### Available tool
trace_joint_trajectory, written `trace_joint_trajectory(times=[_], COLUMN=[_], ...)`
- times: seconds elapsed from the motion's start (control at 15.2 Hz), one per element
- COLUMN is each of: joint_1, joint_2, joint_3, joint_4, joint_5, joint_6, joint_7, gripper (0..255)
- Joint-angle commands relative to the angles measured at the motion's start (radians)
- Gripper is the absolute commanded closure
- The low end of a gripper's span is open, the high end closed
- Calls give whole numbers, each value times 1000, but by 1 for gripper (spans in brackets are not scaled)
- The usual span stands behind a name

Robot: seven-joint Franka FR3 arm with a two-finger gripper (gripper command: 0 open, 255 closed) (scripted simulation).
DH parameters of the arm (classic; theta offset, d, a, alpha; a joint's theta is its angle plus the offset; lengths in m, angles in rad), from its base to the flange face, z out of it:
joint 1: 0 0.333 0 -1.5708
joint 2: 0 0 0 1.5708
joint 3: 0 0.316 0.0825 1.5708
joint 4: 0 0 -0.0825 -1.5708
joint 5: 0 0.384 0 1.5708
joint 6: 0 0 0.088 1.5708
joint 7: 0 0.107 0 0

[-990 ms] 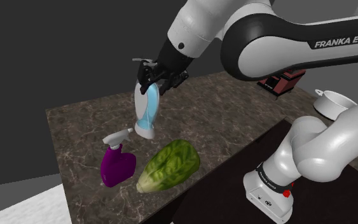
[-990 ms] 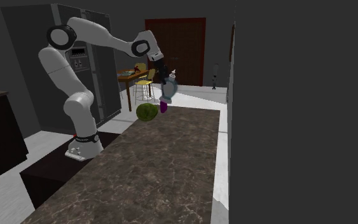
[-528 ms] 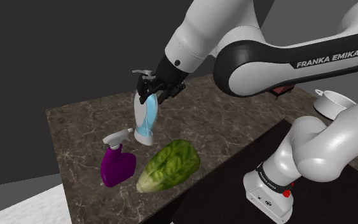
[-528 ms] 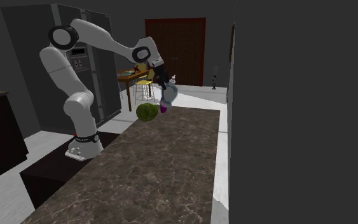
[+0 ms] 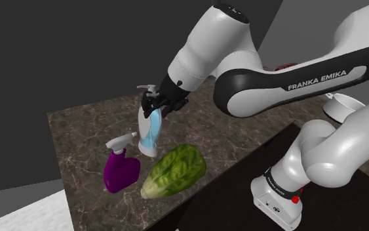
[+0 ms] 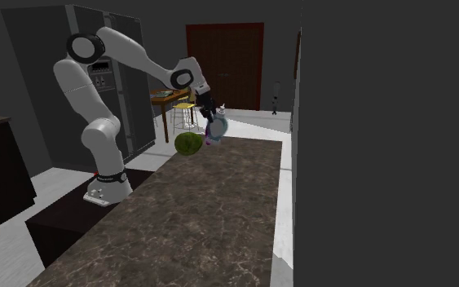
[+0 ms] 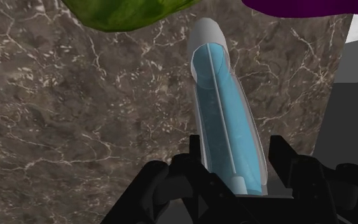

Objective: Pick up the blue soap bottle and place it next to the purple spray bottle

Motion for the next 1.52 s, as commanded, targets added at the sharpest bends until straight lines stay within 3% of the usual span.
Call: trace_joint_trajectory(times=[0.0, 0.33, 0.86, 0.92, 1.25, 1.45], joint_1=[-3, -14, -14, -14, -14, 13], joint_2=[12, 54, 54, 54, 54, -43], joint_3=[5, 20, 20, 20, 20, -3], joint_4=[-14, -56, -56, -56, -56, -46], joint_5=[-7, -34, -34, -34, -34, 19], joint_6=[27, 108, 108, 108, 108, 6], joint_7=[8, 33, 33, 33, 33, -5], gripper=[255, 255, 255, 0, 0, 0])
